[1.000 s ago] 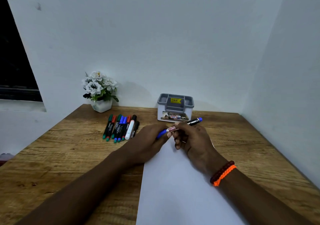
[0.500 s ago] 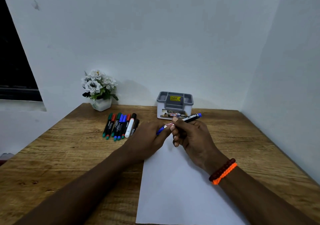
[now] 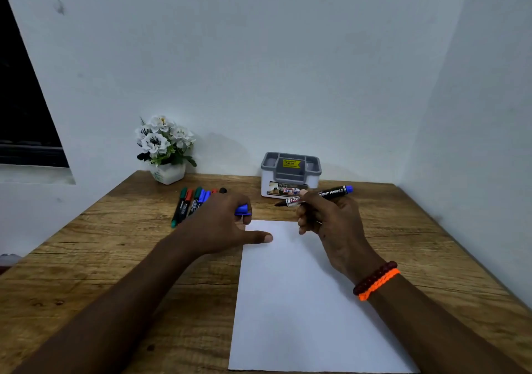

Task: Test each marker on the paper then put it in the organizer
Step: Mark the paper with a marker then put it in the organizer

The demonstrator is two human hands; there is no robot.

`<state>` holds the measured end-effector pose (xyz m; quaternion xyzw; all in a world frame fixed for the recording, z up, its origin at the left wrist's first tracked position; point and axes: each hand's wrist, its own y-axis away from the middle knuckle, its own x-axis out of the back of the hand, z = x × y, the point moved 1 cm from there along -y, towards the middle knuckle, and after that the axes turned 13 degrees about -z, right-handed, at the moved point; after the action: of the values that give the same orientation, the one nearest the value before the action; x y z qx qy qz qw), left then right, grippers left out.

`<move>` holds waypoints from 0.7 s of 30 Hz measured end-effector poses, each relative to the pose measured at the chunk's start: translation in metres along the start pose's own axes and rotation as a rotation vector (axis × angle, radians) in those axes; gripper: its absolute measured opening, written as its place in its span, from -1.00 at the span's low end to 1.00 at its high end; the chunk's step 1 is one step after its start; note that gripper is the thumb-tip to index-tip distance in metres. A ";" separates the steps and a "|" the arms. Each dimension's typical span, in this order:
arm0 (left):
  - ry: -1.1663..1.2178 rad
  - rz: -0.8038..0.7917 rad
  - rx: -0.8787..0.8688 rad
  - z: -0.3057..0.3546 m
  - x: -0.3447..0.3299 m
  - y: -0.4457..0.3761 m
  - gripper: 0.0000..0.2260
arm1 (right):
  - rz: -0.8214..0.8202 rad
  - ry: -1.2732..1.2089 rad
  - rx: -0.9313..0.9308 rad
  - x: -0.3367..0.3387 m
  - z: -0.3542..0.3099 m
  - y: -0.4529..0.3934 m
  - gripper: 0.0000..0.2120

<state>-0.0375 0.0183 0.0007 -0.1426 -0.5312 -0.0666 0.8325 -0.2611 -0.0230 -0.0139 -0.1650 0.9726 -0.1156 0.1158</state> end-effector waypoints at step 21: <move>-0.130 -0.247 0.157 -0.022 0.003 -0.006 -0.33 | -0.111 0.365 -0.182 -0.046 0.035 -0.043 -0.81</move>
<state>-0.0191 0.0056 -0.0046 -0.0146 -0.6009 -0.1172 0.7906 -0.1969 -0.0533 -0.0267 -0.2046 0.9732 -0.0615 -0.0844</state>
